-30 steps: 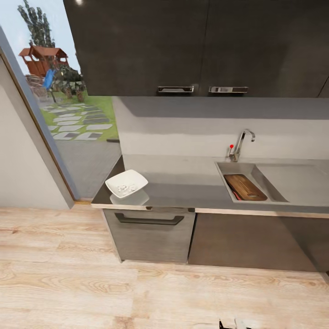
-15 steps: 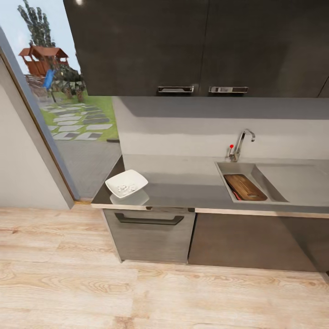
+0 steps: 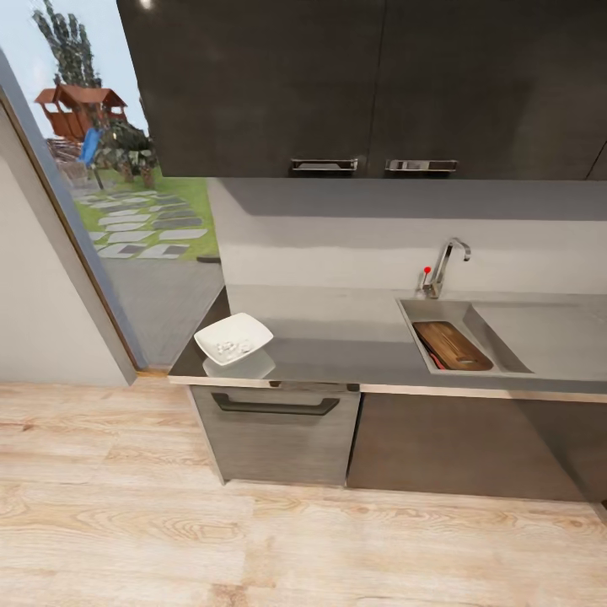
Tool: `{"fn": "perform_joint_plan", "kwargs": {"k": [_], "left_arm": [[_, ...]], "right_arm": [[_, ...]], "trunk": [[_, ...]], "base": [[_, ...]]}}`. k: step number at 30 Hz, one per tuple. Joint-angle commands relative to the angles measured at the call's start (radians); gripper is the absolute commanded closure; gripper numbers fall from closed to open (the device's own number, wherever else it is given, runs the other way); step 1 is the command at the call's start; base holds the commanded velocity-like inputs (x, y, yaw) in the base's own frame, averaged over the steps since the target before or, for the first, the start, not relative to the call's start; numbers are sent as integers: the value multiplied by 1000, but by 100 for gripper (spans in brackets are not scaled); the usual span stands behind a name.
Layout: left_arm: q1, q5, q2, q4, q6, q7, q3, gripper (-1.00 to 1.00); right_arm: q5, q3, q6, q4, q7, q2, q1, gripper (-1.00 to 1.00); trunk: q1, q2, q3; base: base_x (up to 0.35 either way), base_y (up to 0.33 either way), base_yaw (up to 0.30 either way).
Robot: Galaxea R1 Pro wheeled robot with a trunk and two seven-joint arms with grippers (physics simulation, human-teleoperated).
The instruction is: In the kitchen, take the Vidalia onion out of the sink, dice it on the chopping board with the paring knife, put the diced onion into the bowl on the countertop, then place both the paring knife and the chopping board into the sink.
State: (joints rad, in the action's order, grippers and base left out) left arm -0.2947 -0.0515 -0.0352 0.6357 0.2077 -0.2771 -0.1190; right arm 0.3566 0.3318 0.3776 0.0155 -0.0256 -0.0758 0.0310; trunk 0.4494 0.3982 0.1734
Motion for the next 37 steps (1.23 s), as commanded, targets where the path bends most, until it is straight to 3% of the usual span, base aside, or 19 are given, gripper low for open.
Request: {"fn": "perform_joint_plan", "kwargs": {"k": [1,5,16,22,37], "left_arm": [[0,-5,-2,0,-38,-10,-8,-100],[0,-7,-2,-81,-108,-10,-8,-100],[0,-8,9,-297,-102,0,-12,-100],[0,-7,8,-474,-102,1,-11,-100],[0,-4,9,-496,-101,1,-10,-100]], "right_arm": [[6,9,-10,1,-2,-1,0,-100],[8,7,-32,4,-5,0,-2,-100],[8,6,-33,8,-11,3,-3,-100],[10,6,-30,14,-11,8,-3,-100],[11,4,-25,78,-10,12,-3,-100]], "trunk": [[1,2,2],[1,2,2],[1,2,2],[1,2,2],[1,2,2]], "base": [[0,0,0],[0,0,0],[0,0,0],[0,0,0],[0,0,0]]}}
